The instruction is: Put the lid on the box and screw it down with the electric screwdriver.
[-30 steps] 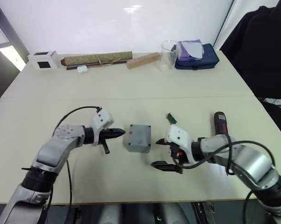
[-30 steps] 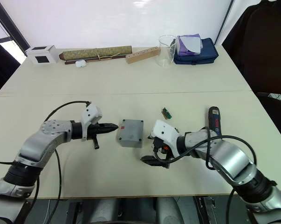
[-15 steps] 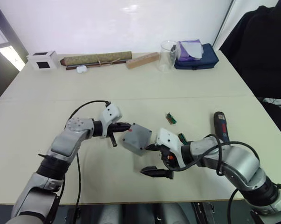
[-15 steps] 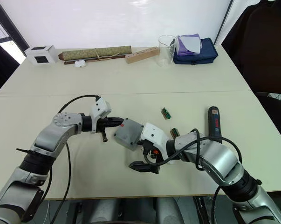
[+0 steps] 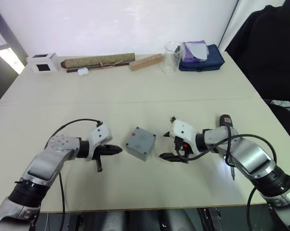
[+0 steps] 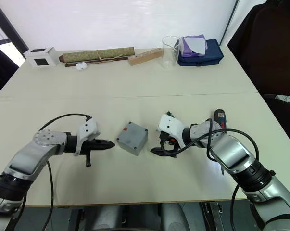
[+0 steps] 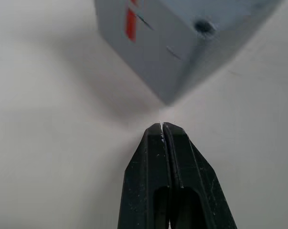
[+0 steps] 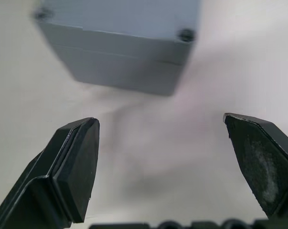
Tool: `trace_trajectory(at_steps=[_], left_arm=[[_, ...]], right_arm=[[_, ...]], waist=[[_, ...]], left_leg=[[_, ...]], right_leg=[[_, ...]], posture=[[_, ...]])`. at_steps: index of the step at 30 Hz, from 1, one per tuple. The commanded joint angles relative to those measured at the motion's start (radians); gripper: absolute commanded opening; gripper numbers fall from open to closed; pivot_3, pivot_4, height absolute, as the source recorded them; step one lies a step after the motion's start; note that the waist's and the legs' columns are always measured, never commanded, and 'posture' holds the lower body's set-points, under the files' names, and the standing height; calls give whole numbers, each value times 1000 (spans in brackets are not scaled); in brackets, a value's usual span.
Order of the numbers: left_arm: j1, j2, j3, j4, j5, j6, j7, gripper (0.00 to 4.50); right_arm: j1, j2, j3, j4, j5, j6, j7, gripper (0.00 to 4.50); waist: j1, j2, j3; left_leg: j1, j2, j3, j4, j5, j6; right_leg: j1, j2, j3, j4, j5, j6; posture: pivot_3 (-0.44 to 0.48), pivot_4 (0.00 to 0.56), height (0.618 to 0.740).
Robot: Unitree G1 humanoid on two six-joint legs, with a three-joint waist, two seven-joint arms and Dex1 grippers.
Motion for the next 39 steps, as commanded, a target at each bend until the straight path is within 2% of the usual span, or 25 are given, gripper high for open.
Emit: trace_trajectory(at_steps=[1,8,14,29,39], left_arm=[[-6,-59,3,-85,-31,39,66,0],[-35,-112,-7,-50,-5,21,124,0],[-77,-139,1,20,25,-27,154,0],[-108,-135,-9,42,33,-30,126,0],[-173,-157,-31,117,56,-88,102,0]], right_arm=[[-45,45,41,32,-41,-92,78,4458],[-36,74,43,15,-51,-80,137,4458],[6,78,16,-60,-38,-10,120,4458],[41,91,-10,-159,-37,98,63,4458],[56,78,-42,-218,-12,173,55,4458]], waist=[[5,0,0],[4,0,0],[5,0,0],[4,0,0],[3,0,0]], left_leg=[[0,0,0,0,0,0],[0,0,-1,1,0,0],[0,0,-1,1,0,0],[0,0,-1,1,0,0],[0,0,-1,1,0,0]], right_leg=[[0,0,0,0,0,0],[0,0,-1,0,0,0],[0,0,-1,1,0,0],[0,0,-1,2,0,0],[0,0,-1,3,0,0]], posture=[[0,150,740],[0,150,740],[0,150,740],[0,150,740],[0,150,740]])
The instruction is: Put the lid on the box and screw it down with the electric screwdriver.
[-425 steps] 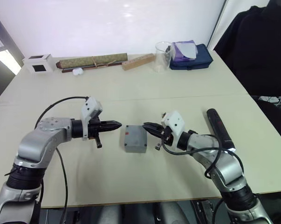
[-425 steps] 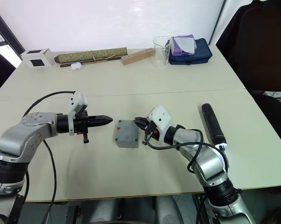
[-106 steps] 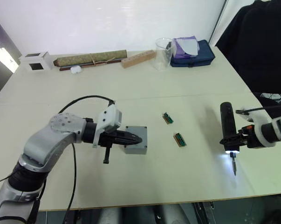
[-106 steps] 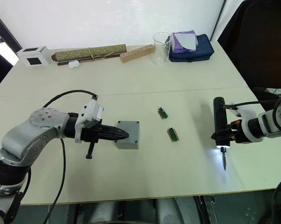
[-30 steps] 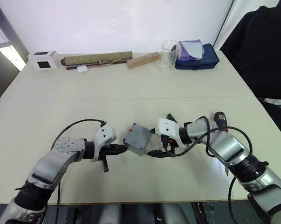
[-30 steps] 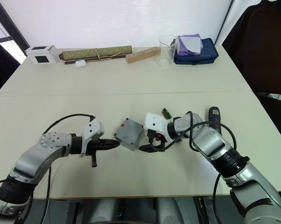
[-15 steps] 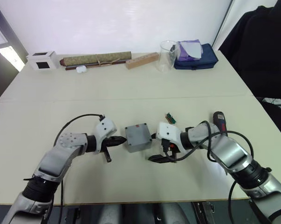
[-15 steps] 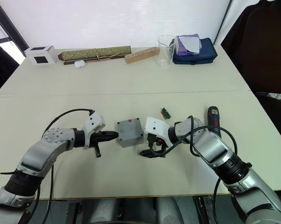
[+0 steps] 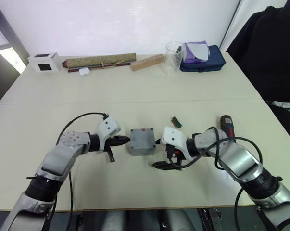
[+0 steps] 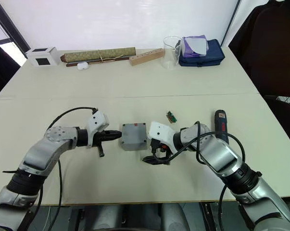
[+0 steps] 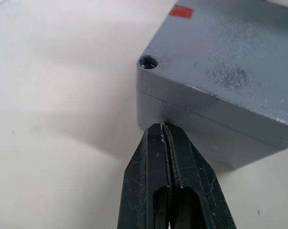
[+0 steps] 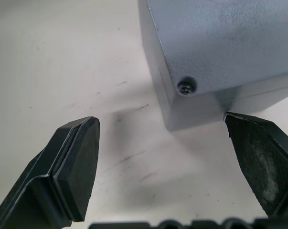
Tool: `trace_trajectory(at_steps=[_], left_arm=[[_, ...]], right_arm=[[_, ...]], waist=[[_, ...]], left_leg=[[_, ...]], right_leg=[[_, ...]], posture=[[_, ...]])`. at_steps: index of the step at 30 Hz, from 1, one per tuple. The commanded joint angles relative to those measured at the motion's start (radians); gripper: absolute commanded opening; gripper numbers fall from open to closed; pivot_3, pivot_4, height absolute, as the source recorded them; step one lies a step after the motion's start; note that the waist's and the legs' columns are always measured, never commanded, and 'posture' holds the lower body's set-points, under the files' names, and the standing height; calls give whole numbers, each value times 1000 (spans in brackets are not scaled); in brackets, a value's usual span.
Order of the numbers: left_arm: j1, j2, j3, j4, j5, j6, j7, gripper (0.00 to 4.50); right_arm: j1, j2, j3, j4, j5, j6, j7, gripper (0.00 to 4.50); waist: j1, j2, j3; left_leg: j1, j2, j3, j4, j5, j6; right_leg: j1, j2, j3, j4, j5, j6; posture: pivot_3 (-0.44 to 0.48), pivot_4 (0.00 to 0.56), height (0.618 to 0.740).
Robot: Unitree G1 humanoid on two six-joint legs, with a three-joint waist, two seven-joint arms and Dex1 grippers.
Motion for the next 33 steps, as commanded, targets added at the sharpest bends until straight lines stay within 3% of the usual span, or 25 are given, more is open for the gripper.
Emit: trace_trajectory(at_steps=[1,7,15,22,27,33], left_arm=[[-18,-9,-9,-9,0,-33,-22,0],[-9,40,-3,-28,-13,-22,-89,0],[-44,109,168,-60,-195,91,-165,0],[-129,81,201,-63,-272,153,-142,0],[-165,41,156,-65,-263,167,-108,0],[-148,58,148,-81,-265,168,-109,0]], right_arm=[[0,2,-26,-53,19,2,-9,4458],[6,-28,-71,-61,9,2,-40,4458],[96,-117,-433,-152,179,121,-50,4458],[119,14,-558,21,155,62,-243,4458],[101,148,-471,205,68,-124,-330,4458],[54,198,-414,352,5,-248,-357,2855]], waist=[[-1,0,0],[-1,0,0],[2,0,0],[-3,-1,0],[-5,-1,-1],[-6,0,0]], left_leg=[[0,0,0,0,0,0],[0,0,0,0,0,0],[0,0,0,0,0,0],[1,0,1,0,0,0],[2,0,1,0,0,0],[2,0,2,0,0,0]], right_leg=[[0,0,0,0,0,0],[0,0,0,1,0,0],[0,0,0,1,0,0],[0,0,0,3,0,0],[0,0,1,5,0,0],[-1,0,2,5,0,0]], posture=[[0,150,740],[0,150,740],[0,150,740],[0,150,740],[0,150,740],[0,150,740]])
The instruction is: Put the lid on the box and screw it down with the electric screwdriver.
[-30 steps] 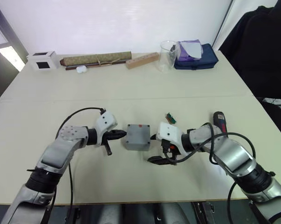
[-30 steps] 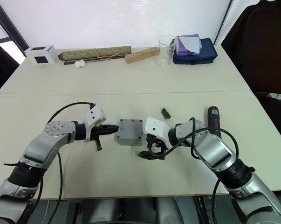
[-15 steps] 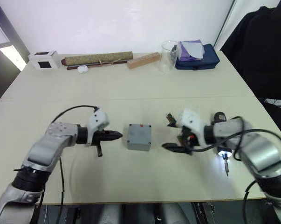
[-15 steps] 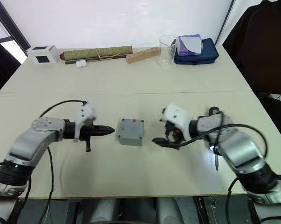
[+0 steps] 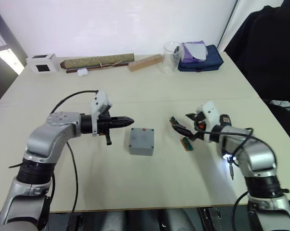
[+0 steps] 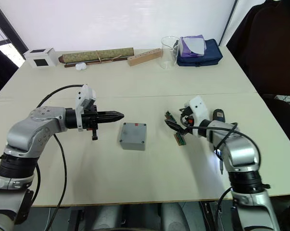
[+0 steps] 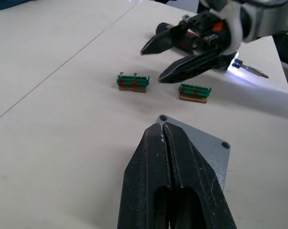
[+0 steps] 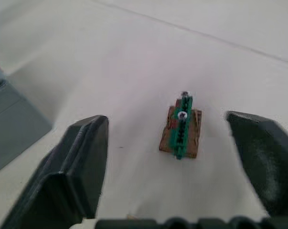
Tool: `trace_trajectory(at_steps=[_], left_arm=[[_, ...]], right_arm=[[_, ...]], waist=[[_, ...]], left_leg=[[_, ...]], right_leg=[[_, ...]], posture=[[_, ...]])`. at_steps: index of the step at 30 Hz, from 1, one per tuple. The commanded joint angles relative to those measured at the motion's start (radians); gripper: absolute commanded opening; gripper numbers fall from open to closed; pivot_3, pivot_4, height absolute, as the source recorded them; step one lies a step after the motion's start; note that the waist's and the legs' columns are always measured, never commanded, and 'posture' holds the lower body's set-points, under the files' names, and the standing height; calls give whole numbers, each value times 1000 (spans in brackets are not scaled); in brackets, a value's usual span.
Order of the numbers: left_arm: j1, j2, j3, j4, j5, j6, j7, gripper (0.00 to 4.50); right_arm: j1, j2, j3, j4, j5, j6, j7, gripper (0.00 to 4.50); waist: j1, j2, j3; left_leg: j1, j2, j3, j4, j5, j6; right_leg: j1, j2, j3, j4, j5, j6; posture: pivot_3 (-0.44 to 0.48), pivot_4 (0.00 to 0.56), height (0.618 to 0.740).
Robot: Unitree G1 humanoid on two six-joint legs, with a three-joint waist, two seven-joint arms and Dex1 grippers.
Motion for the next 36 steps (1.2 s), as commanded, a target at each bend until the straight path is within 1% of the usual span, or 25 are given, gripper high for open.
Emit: trace_trajectory(at_steps=[1,17,19,20,21,22,28,35,36], left_arm=[[1,19,12,-35,-5,-2,4,0],[21,16,4,-51,-5,-4,30,0],[17,15,1,-47,-2,-7,29,0],[16,15,1,-46,-2,-8,29,0],[15,14,-1,-45,0,-10,30,0],[14,13,-2,-44,0,-11,31,0],[16,14,-8,-39,5,-19,33,0],[18,10,-15,-35,14,-28,34,0],[21,10,-18,-36,16,-29,33,0]], right_arm=[[-34,-2,10,15,-33,-74,-10,2855],[-20,7,19,23,-40,-86,-13,2855],[-21,9,24,34,-47,-86,-19,2357],[-21,10,26,36,-49,-85,-21,2217],[-22,13,27,39,-49,-84,-22,1649],[-23,14,28,40,-50,-84,-22,1287],[-25,15,29,46,-52,-80,-24,1287],[-25,31,4,28,-21,-34,-28,1287],[-25,31,4,26,-21,-25,-32,1500]], waist=[[1,0,0],[2,0,0],[2,0,0],[3,0,0],[3,0,0],[3,0,0],[2,0,0],[2,0,0],[3,0,0]], left_leg=[[0,0,0,0,0,0],[0,0,0,0,0,0],[0,0,0,0,0,0],[0,0,0,0,0,0],[0,0,0,0,0,0],[0,0,0,0,0,0],[0,0,0,0,0,0],[0,0,0,0,0,0],[0,0,0,0,0,0]], right_leg=[[0,0,0,0,0,0],[0,0,0,0,0,0],[0,0,0,0,0,0],[0,0,0,0,0,0],[0,0,0,0,0,0],[0,0,0,0,0,0],[0,0,0,0,0,0],[0,0,0,0,0,0],[0,0,0,0,0,0]], posture=[[0,150,740],[0,150,740],[0,150,740],[0,150,740],[0,150,740],[0,150,740],[0,150,740],[0,150,740],[0,150,740]])
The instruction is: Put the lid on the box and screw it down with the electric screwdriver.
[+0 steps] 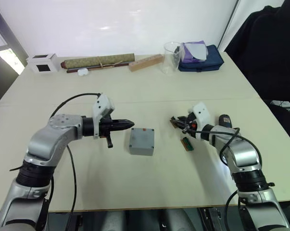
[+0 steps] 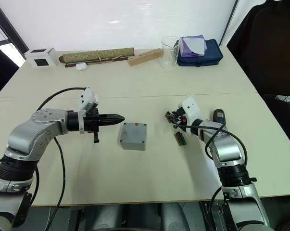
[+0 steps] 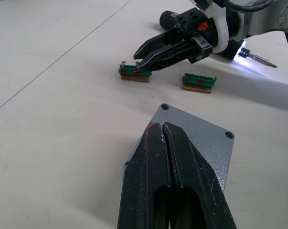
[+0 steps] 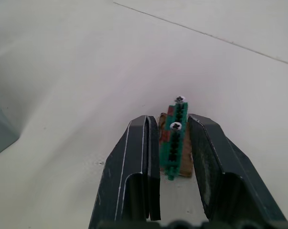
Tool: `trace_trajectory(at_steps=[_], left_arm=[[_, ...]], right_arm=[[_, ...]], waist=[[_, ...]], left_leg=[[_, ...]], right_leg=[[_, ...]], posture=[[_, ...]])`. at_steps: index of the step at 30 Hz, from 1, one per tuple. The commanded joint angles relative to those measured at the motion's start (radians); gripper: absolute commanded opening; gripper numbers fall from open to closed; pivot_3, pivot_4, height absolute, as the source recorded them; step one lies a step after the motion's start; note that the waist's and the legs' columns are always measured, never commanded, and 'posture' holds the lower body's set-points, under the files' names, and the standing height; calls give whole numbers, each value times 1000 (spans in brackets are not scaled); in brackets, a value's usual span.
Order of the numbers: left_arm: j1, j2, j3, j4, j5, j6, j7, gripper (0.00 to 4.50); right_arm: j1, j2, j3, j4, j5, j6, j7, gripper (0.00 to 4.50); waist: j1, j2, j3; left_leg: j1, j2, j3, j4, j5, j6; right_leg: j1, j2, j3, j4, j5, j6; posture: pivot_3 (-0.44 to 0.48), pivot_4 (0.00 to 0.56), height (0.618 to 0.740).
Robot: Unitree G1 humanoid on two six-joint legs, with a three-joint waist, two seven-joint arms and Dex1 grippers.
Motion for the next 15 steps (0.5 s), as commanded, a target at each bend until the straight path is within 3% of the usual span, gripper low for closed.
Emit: trace_trajectory(at_steps=[1,4,15], left_arm=[[0,1,3,-12,4,-23,-5,0],[1,-1,-1,-8,8,-28,-7,0],[8,0,-8,-6,21,-41,-10,0]], right_arm=[[-7,1,-25,-33,17,11,-6,1784],[-13,5,-29,-25,21,21,-15,2836],[-28,15,-26,-6,22,13,-17,2836]], waist=[[0,0,0],[0,0,0],[-1,0,0]], left_leg=[[0,0,0,0,0,0],[0,0,0,0,0,0],[0,0,0,0,0,0]], right_leg=[[0,0,0,0,0,0],[0,0,0,0,0,0],[0,0,0,0,0,0]], posture=[[0,150,740],[0,150,740],[0,150,740]])
